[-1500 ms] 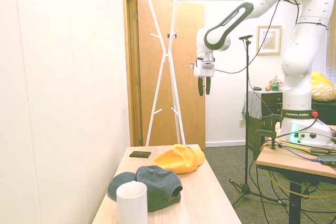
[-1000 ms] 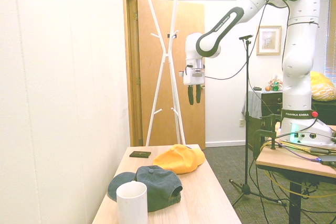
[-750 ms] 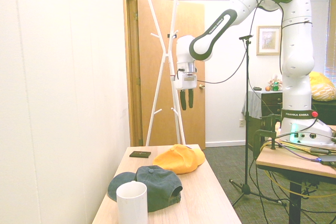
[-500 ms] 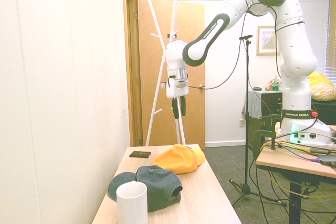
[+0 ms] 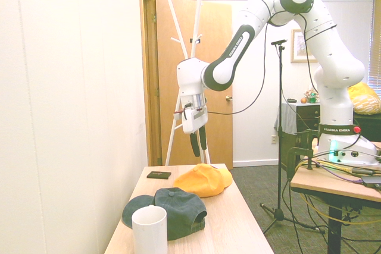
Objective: Hang the cap
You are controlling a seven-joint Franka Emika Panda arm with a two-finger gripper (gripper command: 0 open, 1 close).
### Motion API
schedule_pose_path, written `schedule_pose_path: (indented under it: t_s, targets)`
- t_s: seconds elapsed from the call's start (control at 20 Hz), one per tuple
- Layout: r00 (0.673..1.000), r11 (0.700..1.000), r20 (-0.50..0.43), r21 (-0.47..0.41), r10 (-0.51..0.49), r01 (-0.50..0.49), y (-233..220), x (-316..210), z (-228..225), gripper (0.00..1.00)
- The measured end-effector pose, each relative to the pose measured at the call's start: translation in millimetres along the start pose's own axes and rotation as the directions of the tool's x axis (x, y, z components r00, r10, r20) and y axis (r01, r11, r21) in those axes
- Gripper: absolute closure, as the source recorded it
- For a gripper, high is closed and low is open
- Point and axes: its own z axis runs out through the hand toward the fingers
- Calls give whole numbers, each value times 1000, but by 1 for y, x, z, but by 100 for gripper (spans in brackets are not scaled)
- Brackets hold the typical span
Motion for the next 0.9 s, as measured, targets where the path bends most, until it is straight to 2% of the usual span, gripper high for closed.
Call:
schedule_pose_path:
  t_s: [0.35, 0.4, 0.9]
  targets:
    - [998, 998, -28, 16, -52, 53, -10, -11, 44, 0]
    - [998, 998, -34, 13, -56, 57, -11, -10, 46, 100]
    - [996, 997, -52, 7, -71, 72, -15, -12, 51, 100]
